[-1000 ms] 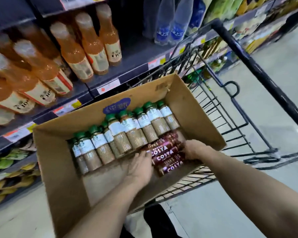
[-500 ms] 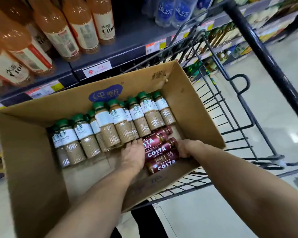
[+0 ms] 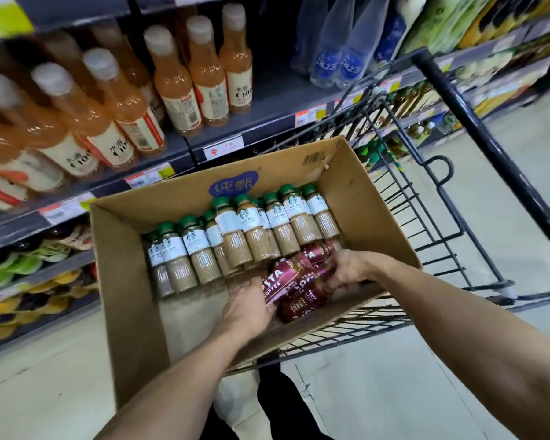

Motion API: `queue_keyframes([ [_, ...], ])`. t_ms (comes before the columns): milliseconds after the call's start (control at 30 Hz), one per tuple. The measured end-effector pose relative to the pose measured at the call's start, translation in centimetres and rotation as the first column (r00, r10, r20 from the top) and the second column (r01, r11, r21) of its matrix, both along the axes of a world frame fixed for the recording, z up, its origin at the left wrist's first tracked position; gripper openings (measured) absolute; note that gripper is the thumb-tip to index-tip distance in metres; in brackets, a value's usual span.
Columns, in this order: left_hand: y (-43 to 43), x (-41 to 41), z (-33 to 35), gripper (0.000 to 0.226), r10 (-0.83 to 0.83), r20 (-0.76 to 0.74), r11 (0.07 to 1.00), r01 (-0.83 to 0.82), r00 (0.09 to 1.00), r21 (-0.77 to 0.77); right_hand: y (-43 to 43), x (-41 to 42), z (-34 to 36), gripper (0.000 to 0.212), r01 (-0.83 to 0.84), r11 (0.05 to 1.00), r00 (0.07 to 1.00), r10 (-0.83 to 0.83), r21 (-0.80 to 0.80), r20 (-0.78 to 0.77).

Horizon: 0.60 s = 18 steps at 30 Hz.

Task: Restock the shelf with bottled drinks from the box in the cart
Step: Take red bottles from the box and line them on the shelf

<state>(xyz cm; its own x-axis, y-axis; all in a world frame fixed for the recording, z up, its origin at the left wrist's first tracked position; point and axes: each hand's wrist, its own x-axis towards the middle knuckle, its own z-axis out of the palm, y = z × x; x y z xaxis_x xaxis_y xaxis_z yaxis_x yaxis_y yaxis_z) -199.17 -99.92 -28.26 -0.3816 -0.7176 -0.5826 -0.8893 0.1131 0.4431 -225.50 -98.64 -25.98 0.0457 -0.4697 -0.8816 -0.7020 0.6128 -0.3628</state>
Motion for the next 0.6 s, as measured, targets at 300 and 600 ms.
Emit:
queue_keyframes([
  [300,1.0,6.2,6.6,0.047,0.131,-0.121,0.989,-0.139,0.984,-0.056,2.7,7.4,3.3,0.024,0.142,0.928,0.966,-0.206,-0.346,-0.156],
  [600,0.3,13.3,14.1,0.041,0.243,-0.358,0.955,-0.286,0.901,-0.073,0.8,14.3,14.3,0.025,0.324,0.679,0.913,-0.408,-0.659,0.028],
])
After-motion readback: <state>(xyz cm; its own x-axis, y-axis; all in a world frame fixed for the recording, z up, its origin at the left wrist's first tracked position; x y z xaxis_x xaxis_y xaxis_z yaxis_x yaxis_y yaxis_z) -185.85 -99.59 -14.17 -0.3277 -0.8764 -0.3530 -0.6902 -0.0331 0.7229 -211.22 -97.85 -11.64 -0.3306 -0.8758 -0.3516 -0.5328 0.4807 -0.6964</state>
